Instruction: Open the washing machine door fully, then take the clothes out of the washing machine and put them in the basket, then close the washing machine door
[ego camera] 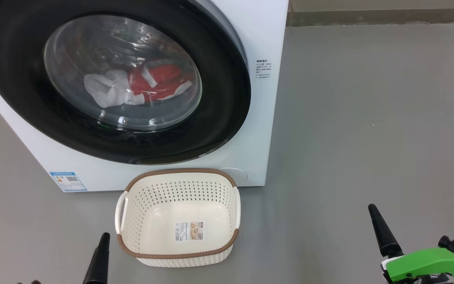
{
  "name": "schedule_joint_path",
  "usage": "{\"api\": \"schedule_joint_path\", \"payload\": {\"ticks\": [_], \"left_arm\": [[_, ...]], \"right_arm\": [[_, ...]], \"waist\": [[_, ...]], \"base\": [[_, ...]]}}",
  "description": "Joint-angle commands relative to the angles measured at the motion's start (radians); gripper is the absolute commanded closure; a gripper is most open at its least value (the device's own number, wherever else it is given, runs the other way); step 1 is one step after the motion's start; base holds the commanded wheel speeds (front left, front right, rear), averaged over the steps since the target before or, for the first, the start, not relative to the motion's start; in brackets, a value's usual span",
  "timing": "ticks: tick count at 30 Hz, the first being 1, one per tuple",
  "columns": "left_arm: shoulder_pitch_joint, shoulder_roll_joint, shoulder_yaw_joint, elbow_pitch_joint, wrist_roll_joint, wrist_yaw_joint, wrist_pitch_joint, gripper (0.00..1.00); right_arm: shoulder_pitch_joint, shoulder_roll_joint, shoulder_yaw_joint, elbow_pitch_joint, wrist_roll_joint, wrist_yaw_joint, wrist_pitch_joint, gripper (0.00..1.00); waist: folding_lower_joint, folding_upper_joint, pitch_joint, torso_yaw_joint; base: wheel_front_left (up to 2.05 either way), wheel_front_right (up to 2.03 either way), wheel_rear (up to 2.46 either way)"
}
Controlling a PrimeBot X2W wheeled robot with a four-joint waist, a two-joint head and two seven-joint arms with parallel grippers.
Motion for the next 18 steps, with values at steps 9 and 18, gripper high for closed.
{"api": "schedule_joint_path", "payload": {"ticks": [9,18], "left_arm": [[-0.003,0.014,0.012,-0.047,0.137,-0.003,-0.036,0.0],[0.003,0.016,0.011,-0.063,0.242,-0.004,-0.062,0.0]], "right_arm": [[-0.037,-0.014,0.03,-0.023,-0.122,0.004,-0.036,0.0],[-0.037,-0.015,0.041,-0.025,-0.216,0.004,-0.061,0.0]], "waist": [[-0.0001,0.0,0.004,0.0],[-0.0001,0.0,0.008,0.001]], "base": [[0.0,0.0,0.0],[0.0,0.0,0.0]]}}
